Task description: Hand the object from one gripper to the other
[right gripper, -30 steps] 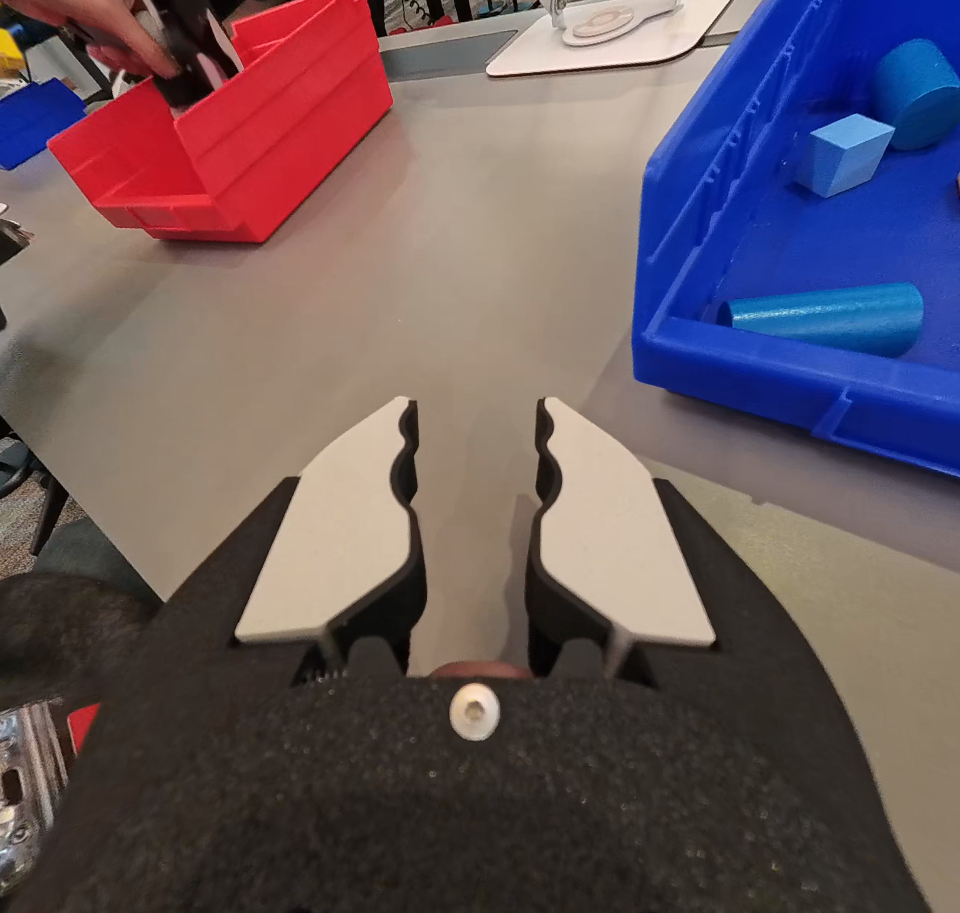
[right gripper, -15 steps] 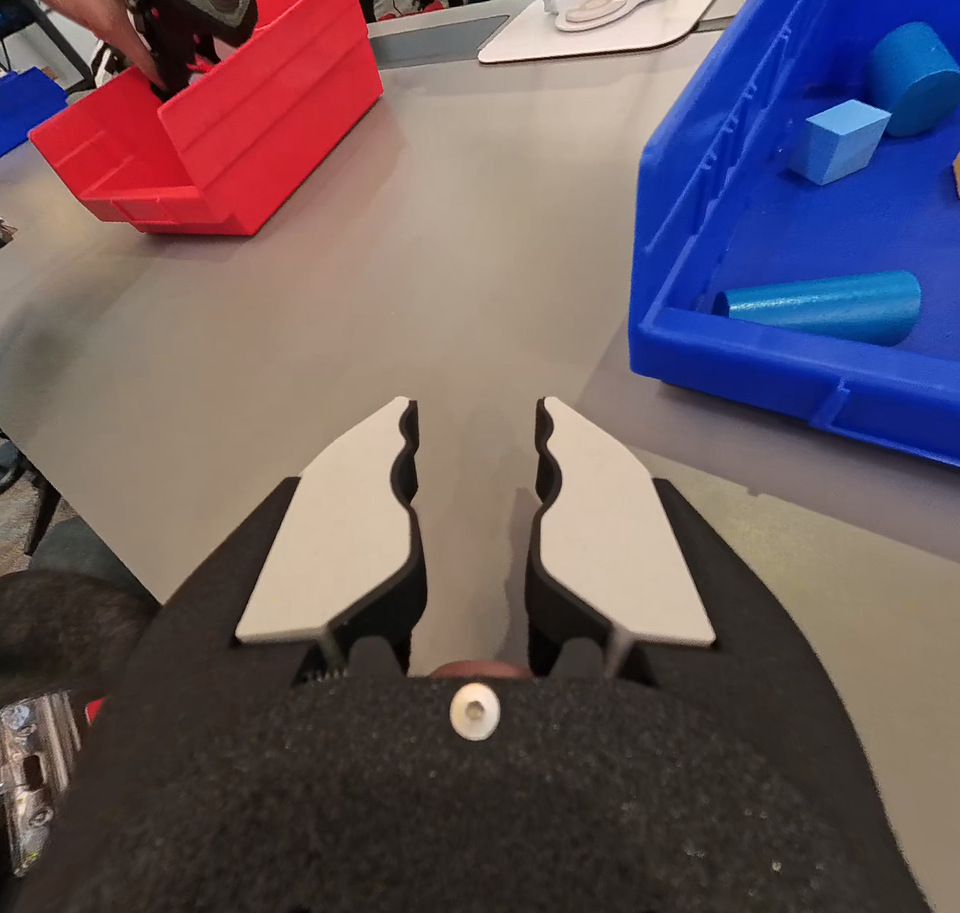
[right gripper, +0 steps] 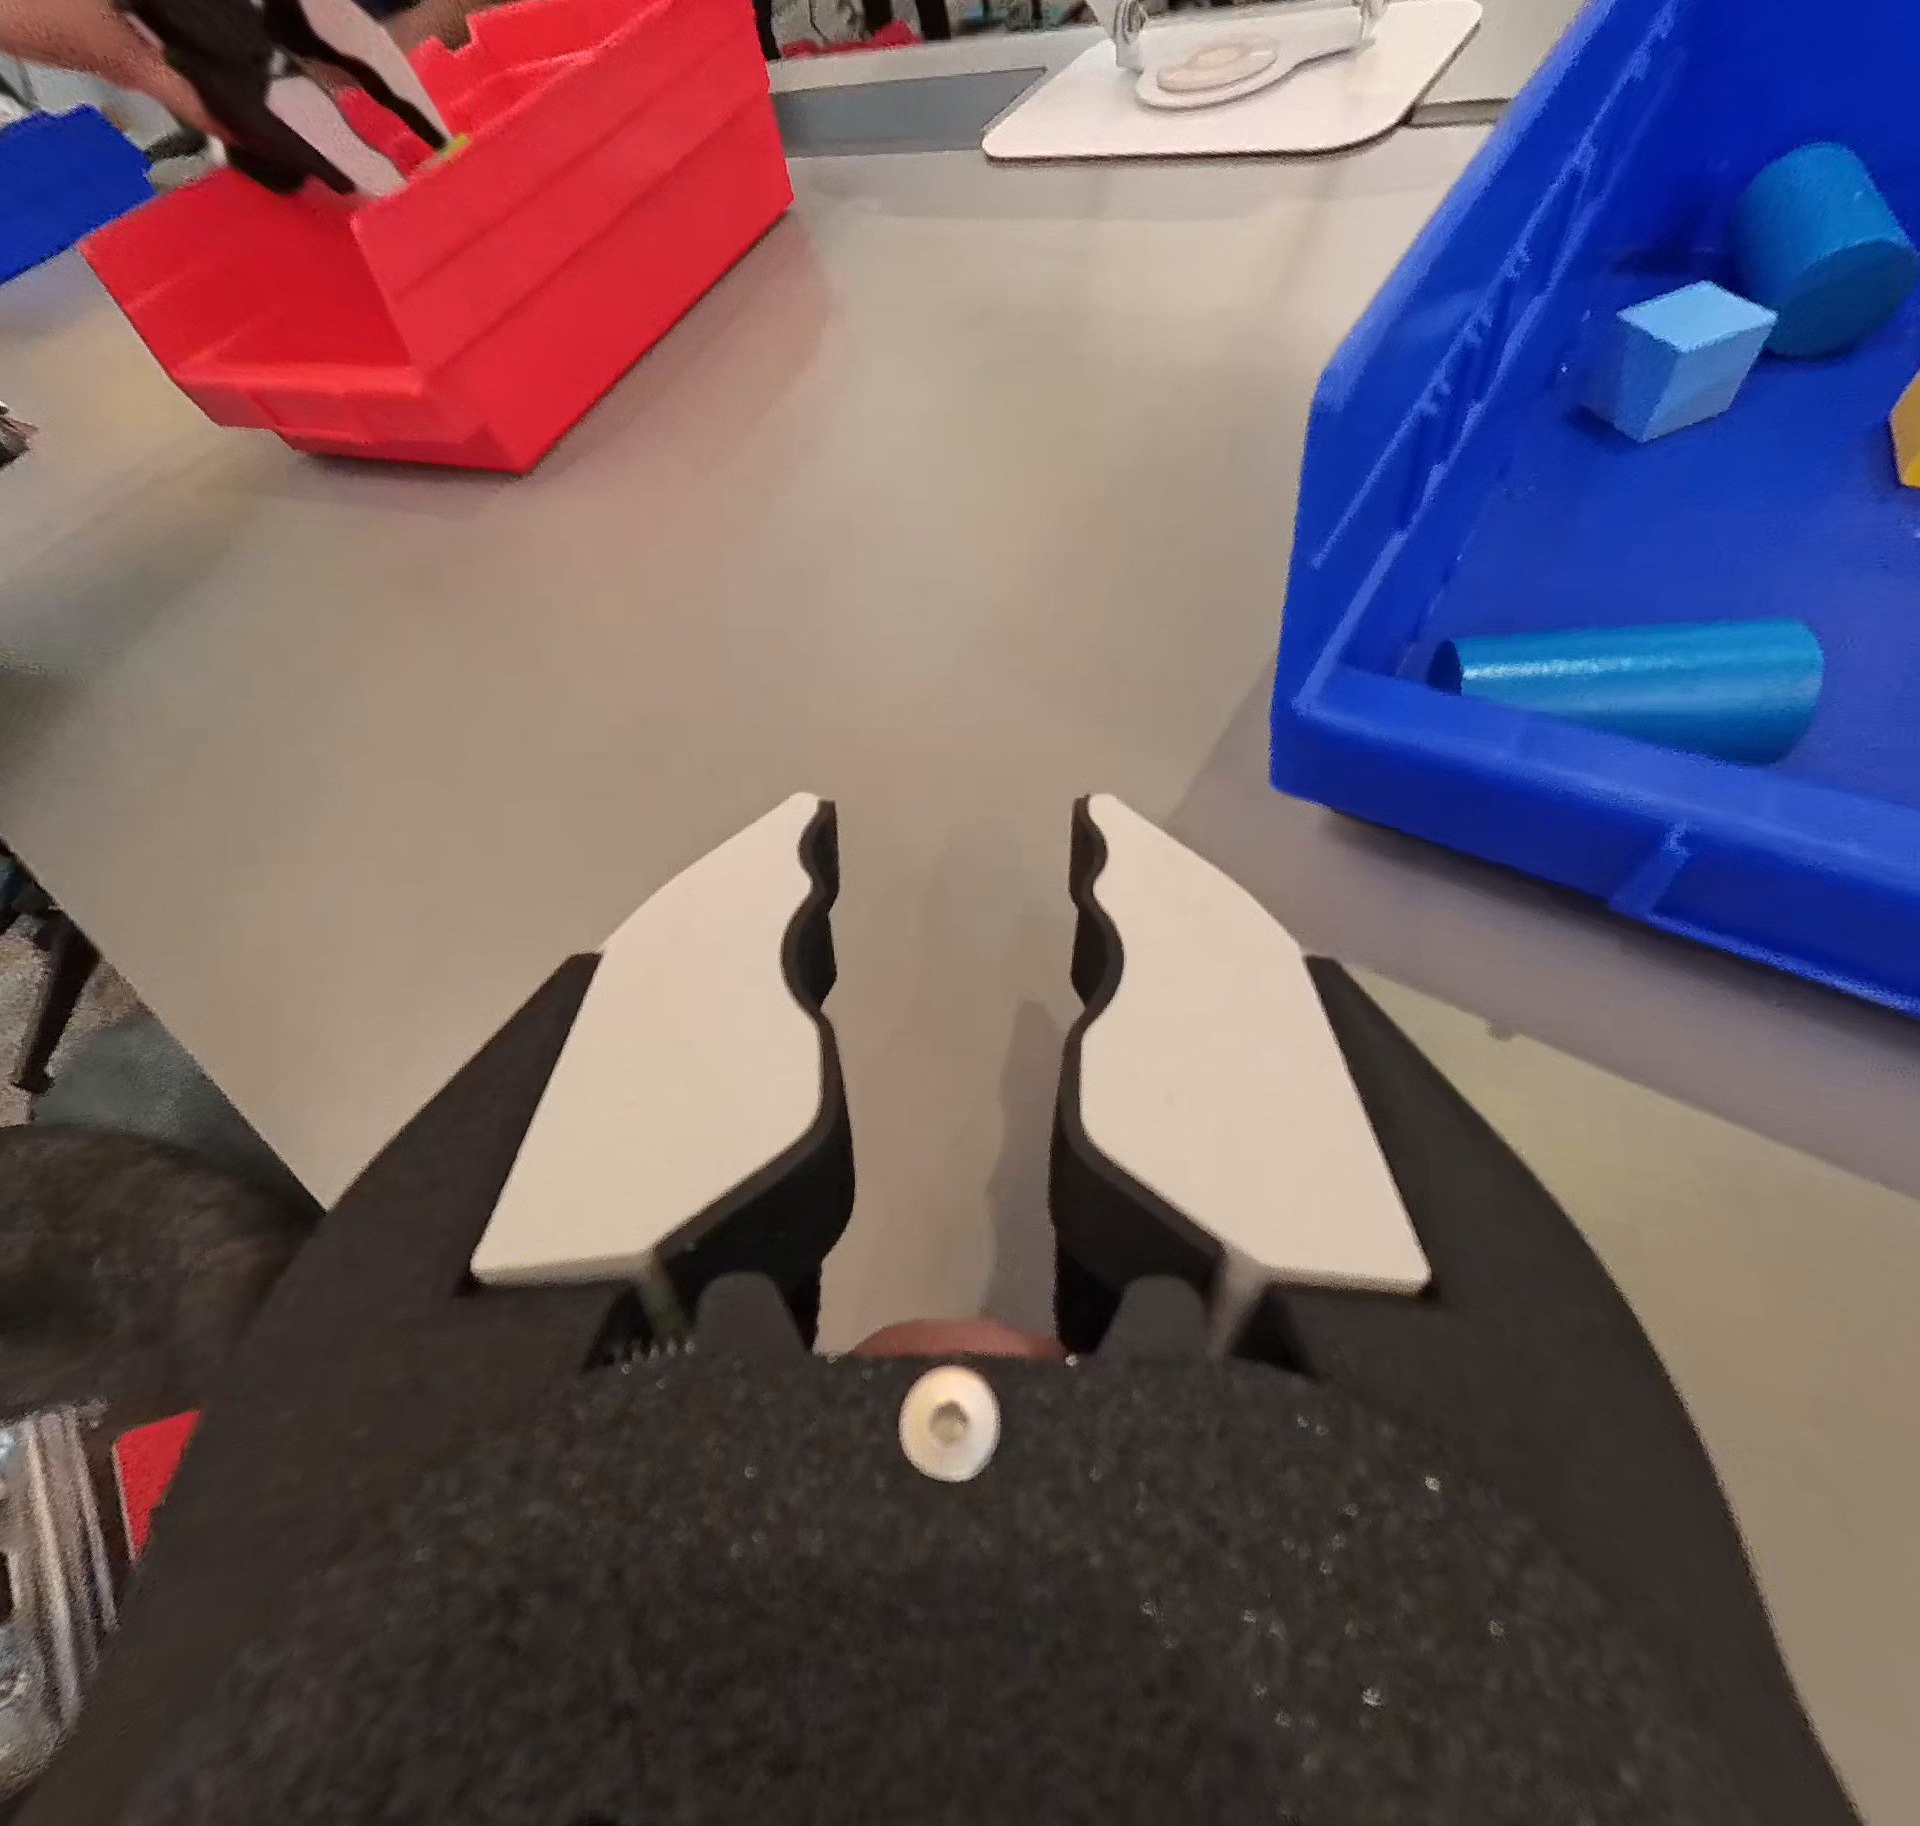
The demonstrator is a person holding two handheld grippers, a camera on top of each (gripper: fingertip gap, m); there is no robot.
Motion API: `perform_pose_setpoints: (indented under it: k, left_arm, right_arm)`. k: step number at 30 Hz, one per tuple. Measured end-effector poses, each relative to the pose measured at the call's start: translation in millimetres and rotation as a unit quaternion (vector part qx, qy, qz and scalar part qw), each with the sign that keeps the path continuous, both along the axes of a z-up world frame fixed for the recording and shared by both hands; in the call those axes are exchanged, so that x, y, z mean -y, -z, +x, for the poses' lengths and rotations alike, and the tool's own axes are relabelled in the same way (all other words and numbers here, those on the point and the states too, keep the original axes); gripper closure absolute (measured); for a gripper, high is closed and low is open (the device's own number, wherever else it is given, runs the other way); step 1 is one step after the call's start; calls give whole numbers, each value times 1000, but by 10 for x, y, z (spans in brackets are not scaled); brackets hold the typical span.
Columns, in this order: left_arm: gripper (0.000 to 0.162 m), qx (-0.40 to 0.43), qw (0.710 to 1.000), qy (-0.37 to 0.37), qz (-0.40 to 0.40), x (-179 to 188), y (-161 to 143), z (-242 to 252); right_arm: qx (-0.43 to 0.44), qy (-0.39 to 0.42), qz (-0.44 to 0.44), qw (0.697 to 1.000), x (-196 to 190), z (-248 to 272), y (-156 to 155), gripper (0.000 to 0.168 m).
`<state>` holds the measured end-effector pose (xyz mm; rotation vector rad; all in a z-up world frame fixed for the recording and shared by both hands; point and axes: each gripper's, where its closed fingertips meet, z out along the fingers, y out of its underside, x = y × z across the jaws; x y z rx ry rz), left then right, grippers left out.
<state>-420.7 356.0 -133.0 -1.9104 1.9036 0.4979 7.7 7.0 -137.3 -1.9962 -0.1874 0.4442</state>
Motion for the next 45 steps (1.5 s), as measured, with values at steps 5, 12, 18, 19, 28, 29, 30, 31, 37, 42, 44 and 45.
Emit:
perform_pose_setpoints:
  k: [5,12,18,19,28,29,30,31,37,42,44,45]
  left_arm:
    - [125,212,977,12,35,384,-582,376]
    - [125,433,890,131,48,1398,-1338,1590]
    - [125,480,853,203,28,2103,-1396,2361]
    - [125,480,852,209,22,2164,-1364,2436]
    - [124,484,858,169,-27,2340,-979,2672]
    - [123,507,847,153,-46,2398,-974,2648]
    - [119,533,831,138,-78,2489,-962,2619]
    - [108,560,812,119,-115,2587,-932,2584]
    - [105,602,773,-17,-199,3012,-378,2270]
    - [106,586,792,-24,-169,3182,-325,2121]
    - [107,582,799,-12,-149,3165,-360,2120]
    - [107,583,799,-13,-145,3151,-360,2124]
  right_arm:
    - [-85,-70,18,994,-244,-298,-371,130]
    - [-248,-266,-5,931,-881,-1413,-1048,85]
    - [-424,-343,-37,837,-1167,-1849,-1403,72]
    - [-439,-347,-45,827,-1169,-1875,-1391,71]
    - [-441,-350,-74,823,-1128,-1797,-1115,96]
    - [-426,-347,-76,832,-1118,-1789,-1073,96]
    - [-408,-342,-77,843,-1115,-1764,-1042,96]
    - [-395,-338,-72,851,-1112,-1717,-1045,96]
    - [-295,-274,-2,915,-1161,-926,-1592,96]
    - [-1,-1,1,1000,-1360,708,-1525,96]
    - [120,112,-58,985,-1347,1405,-1218,95]
    - [160,143,-96,972,-1325,1642,-1033,96]
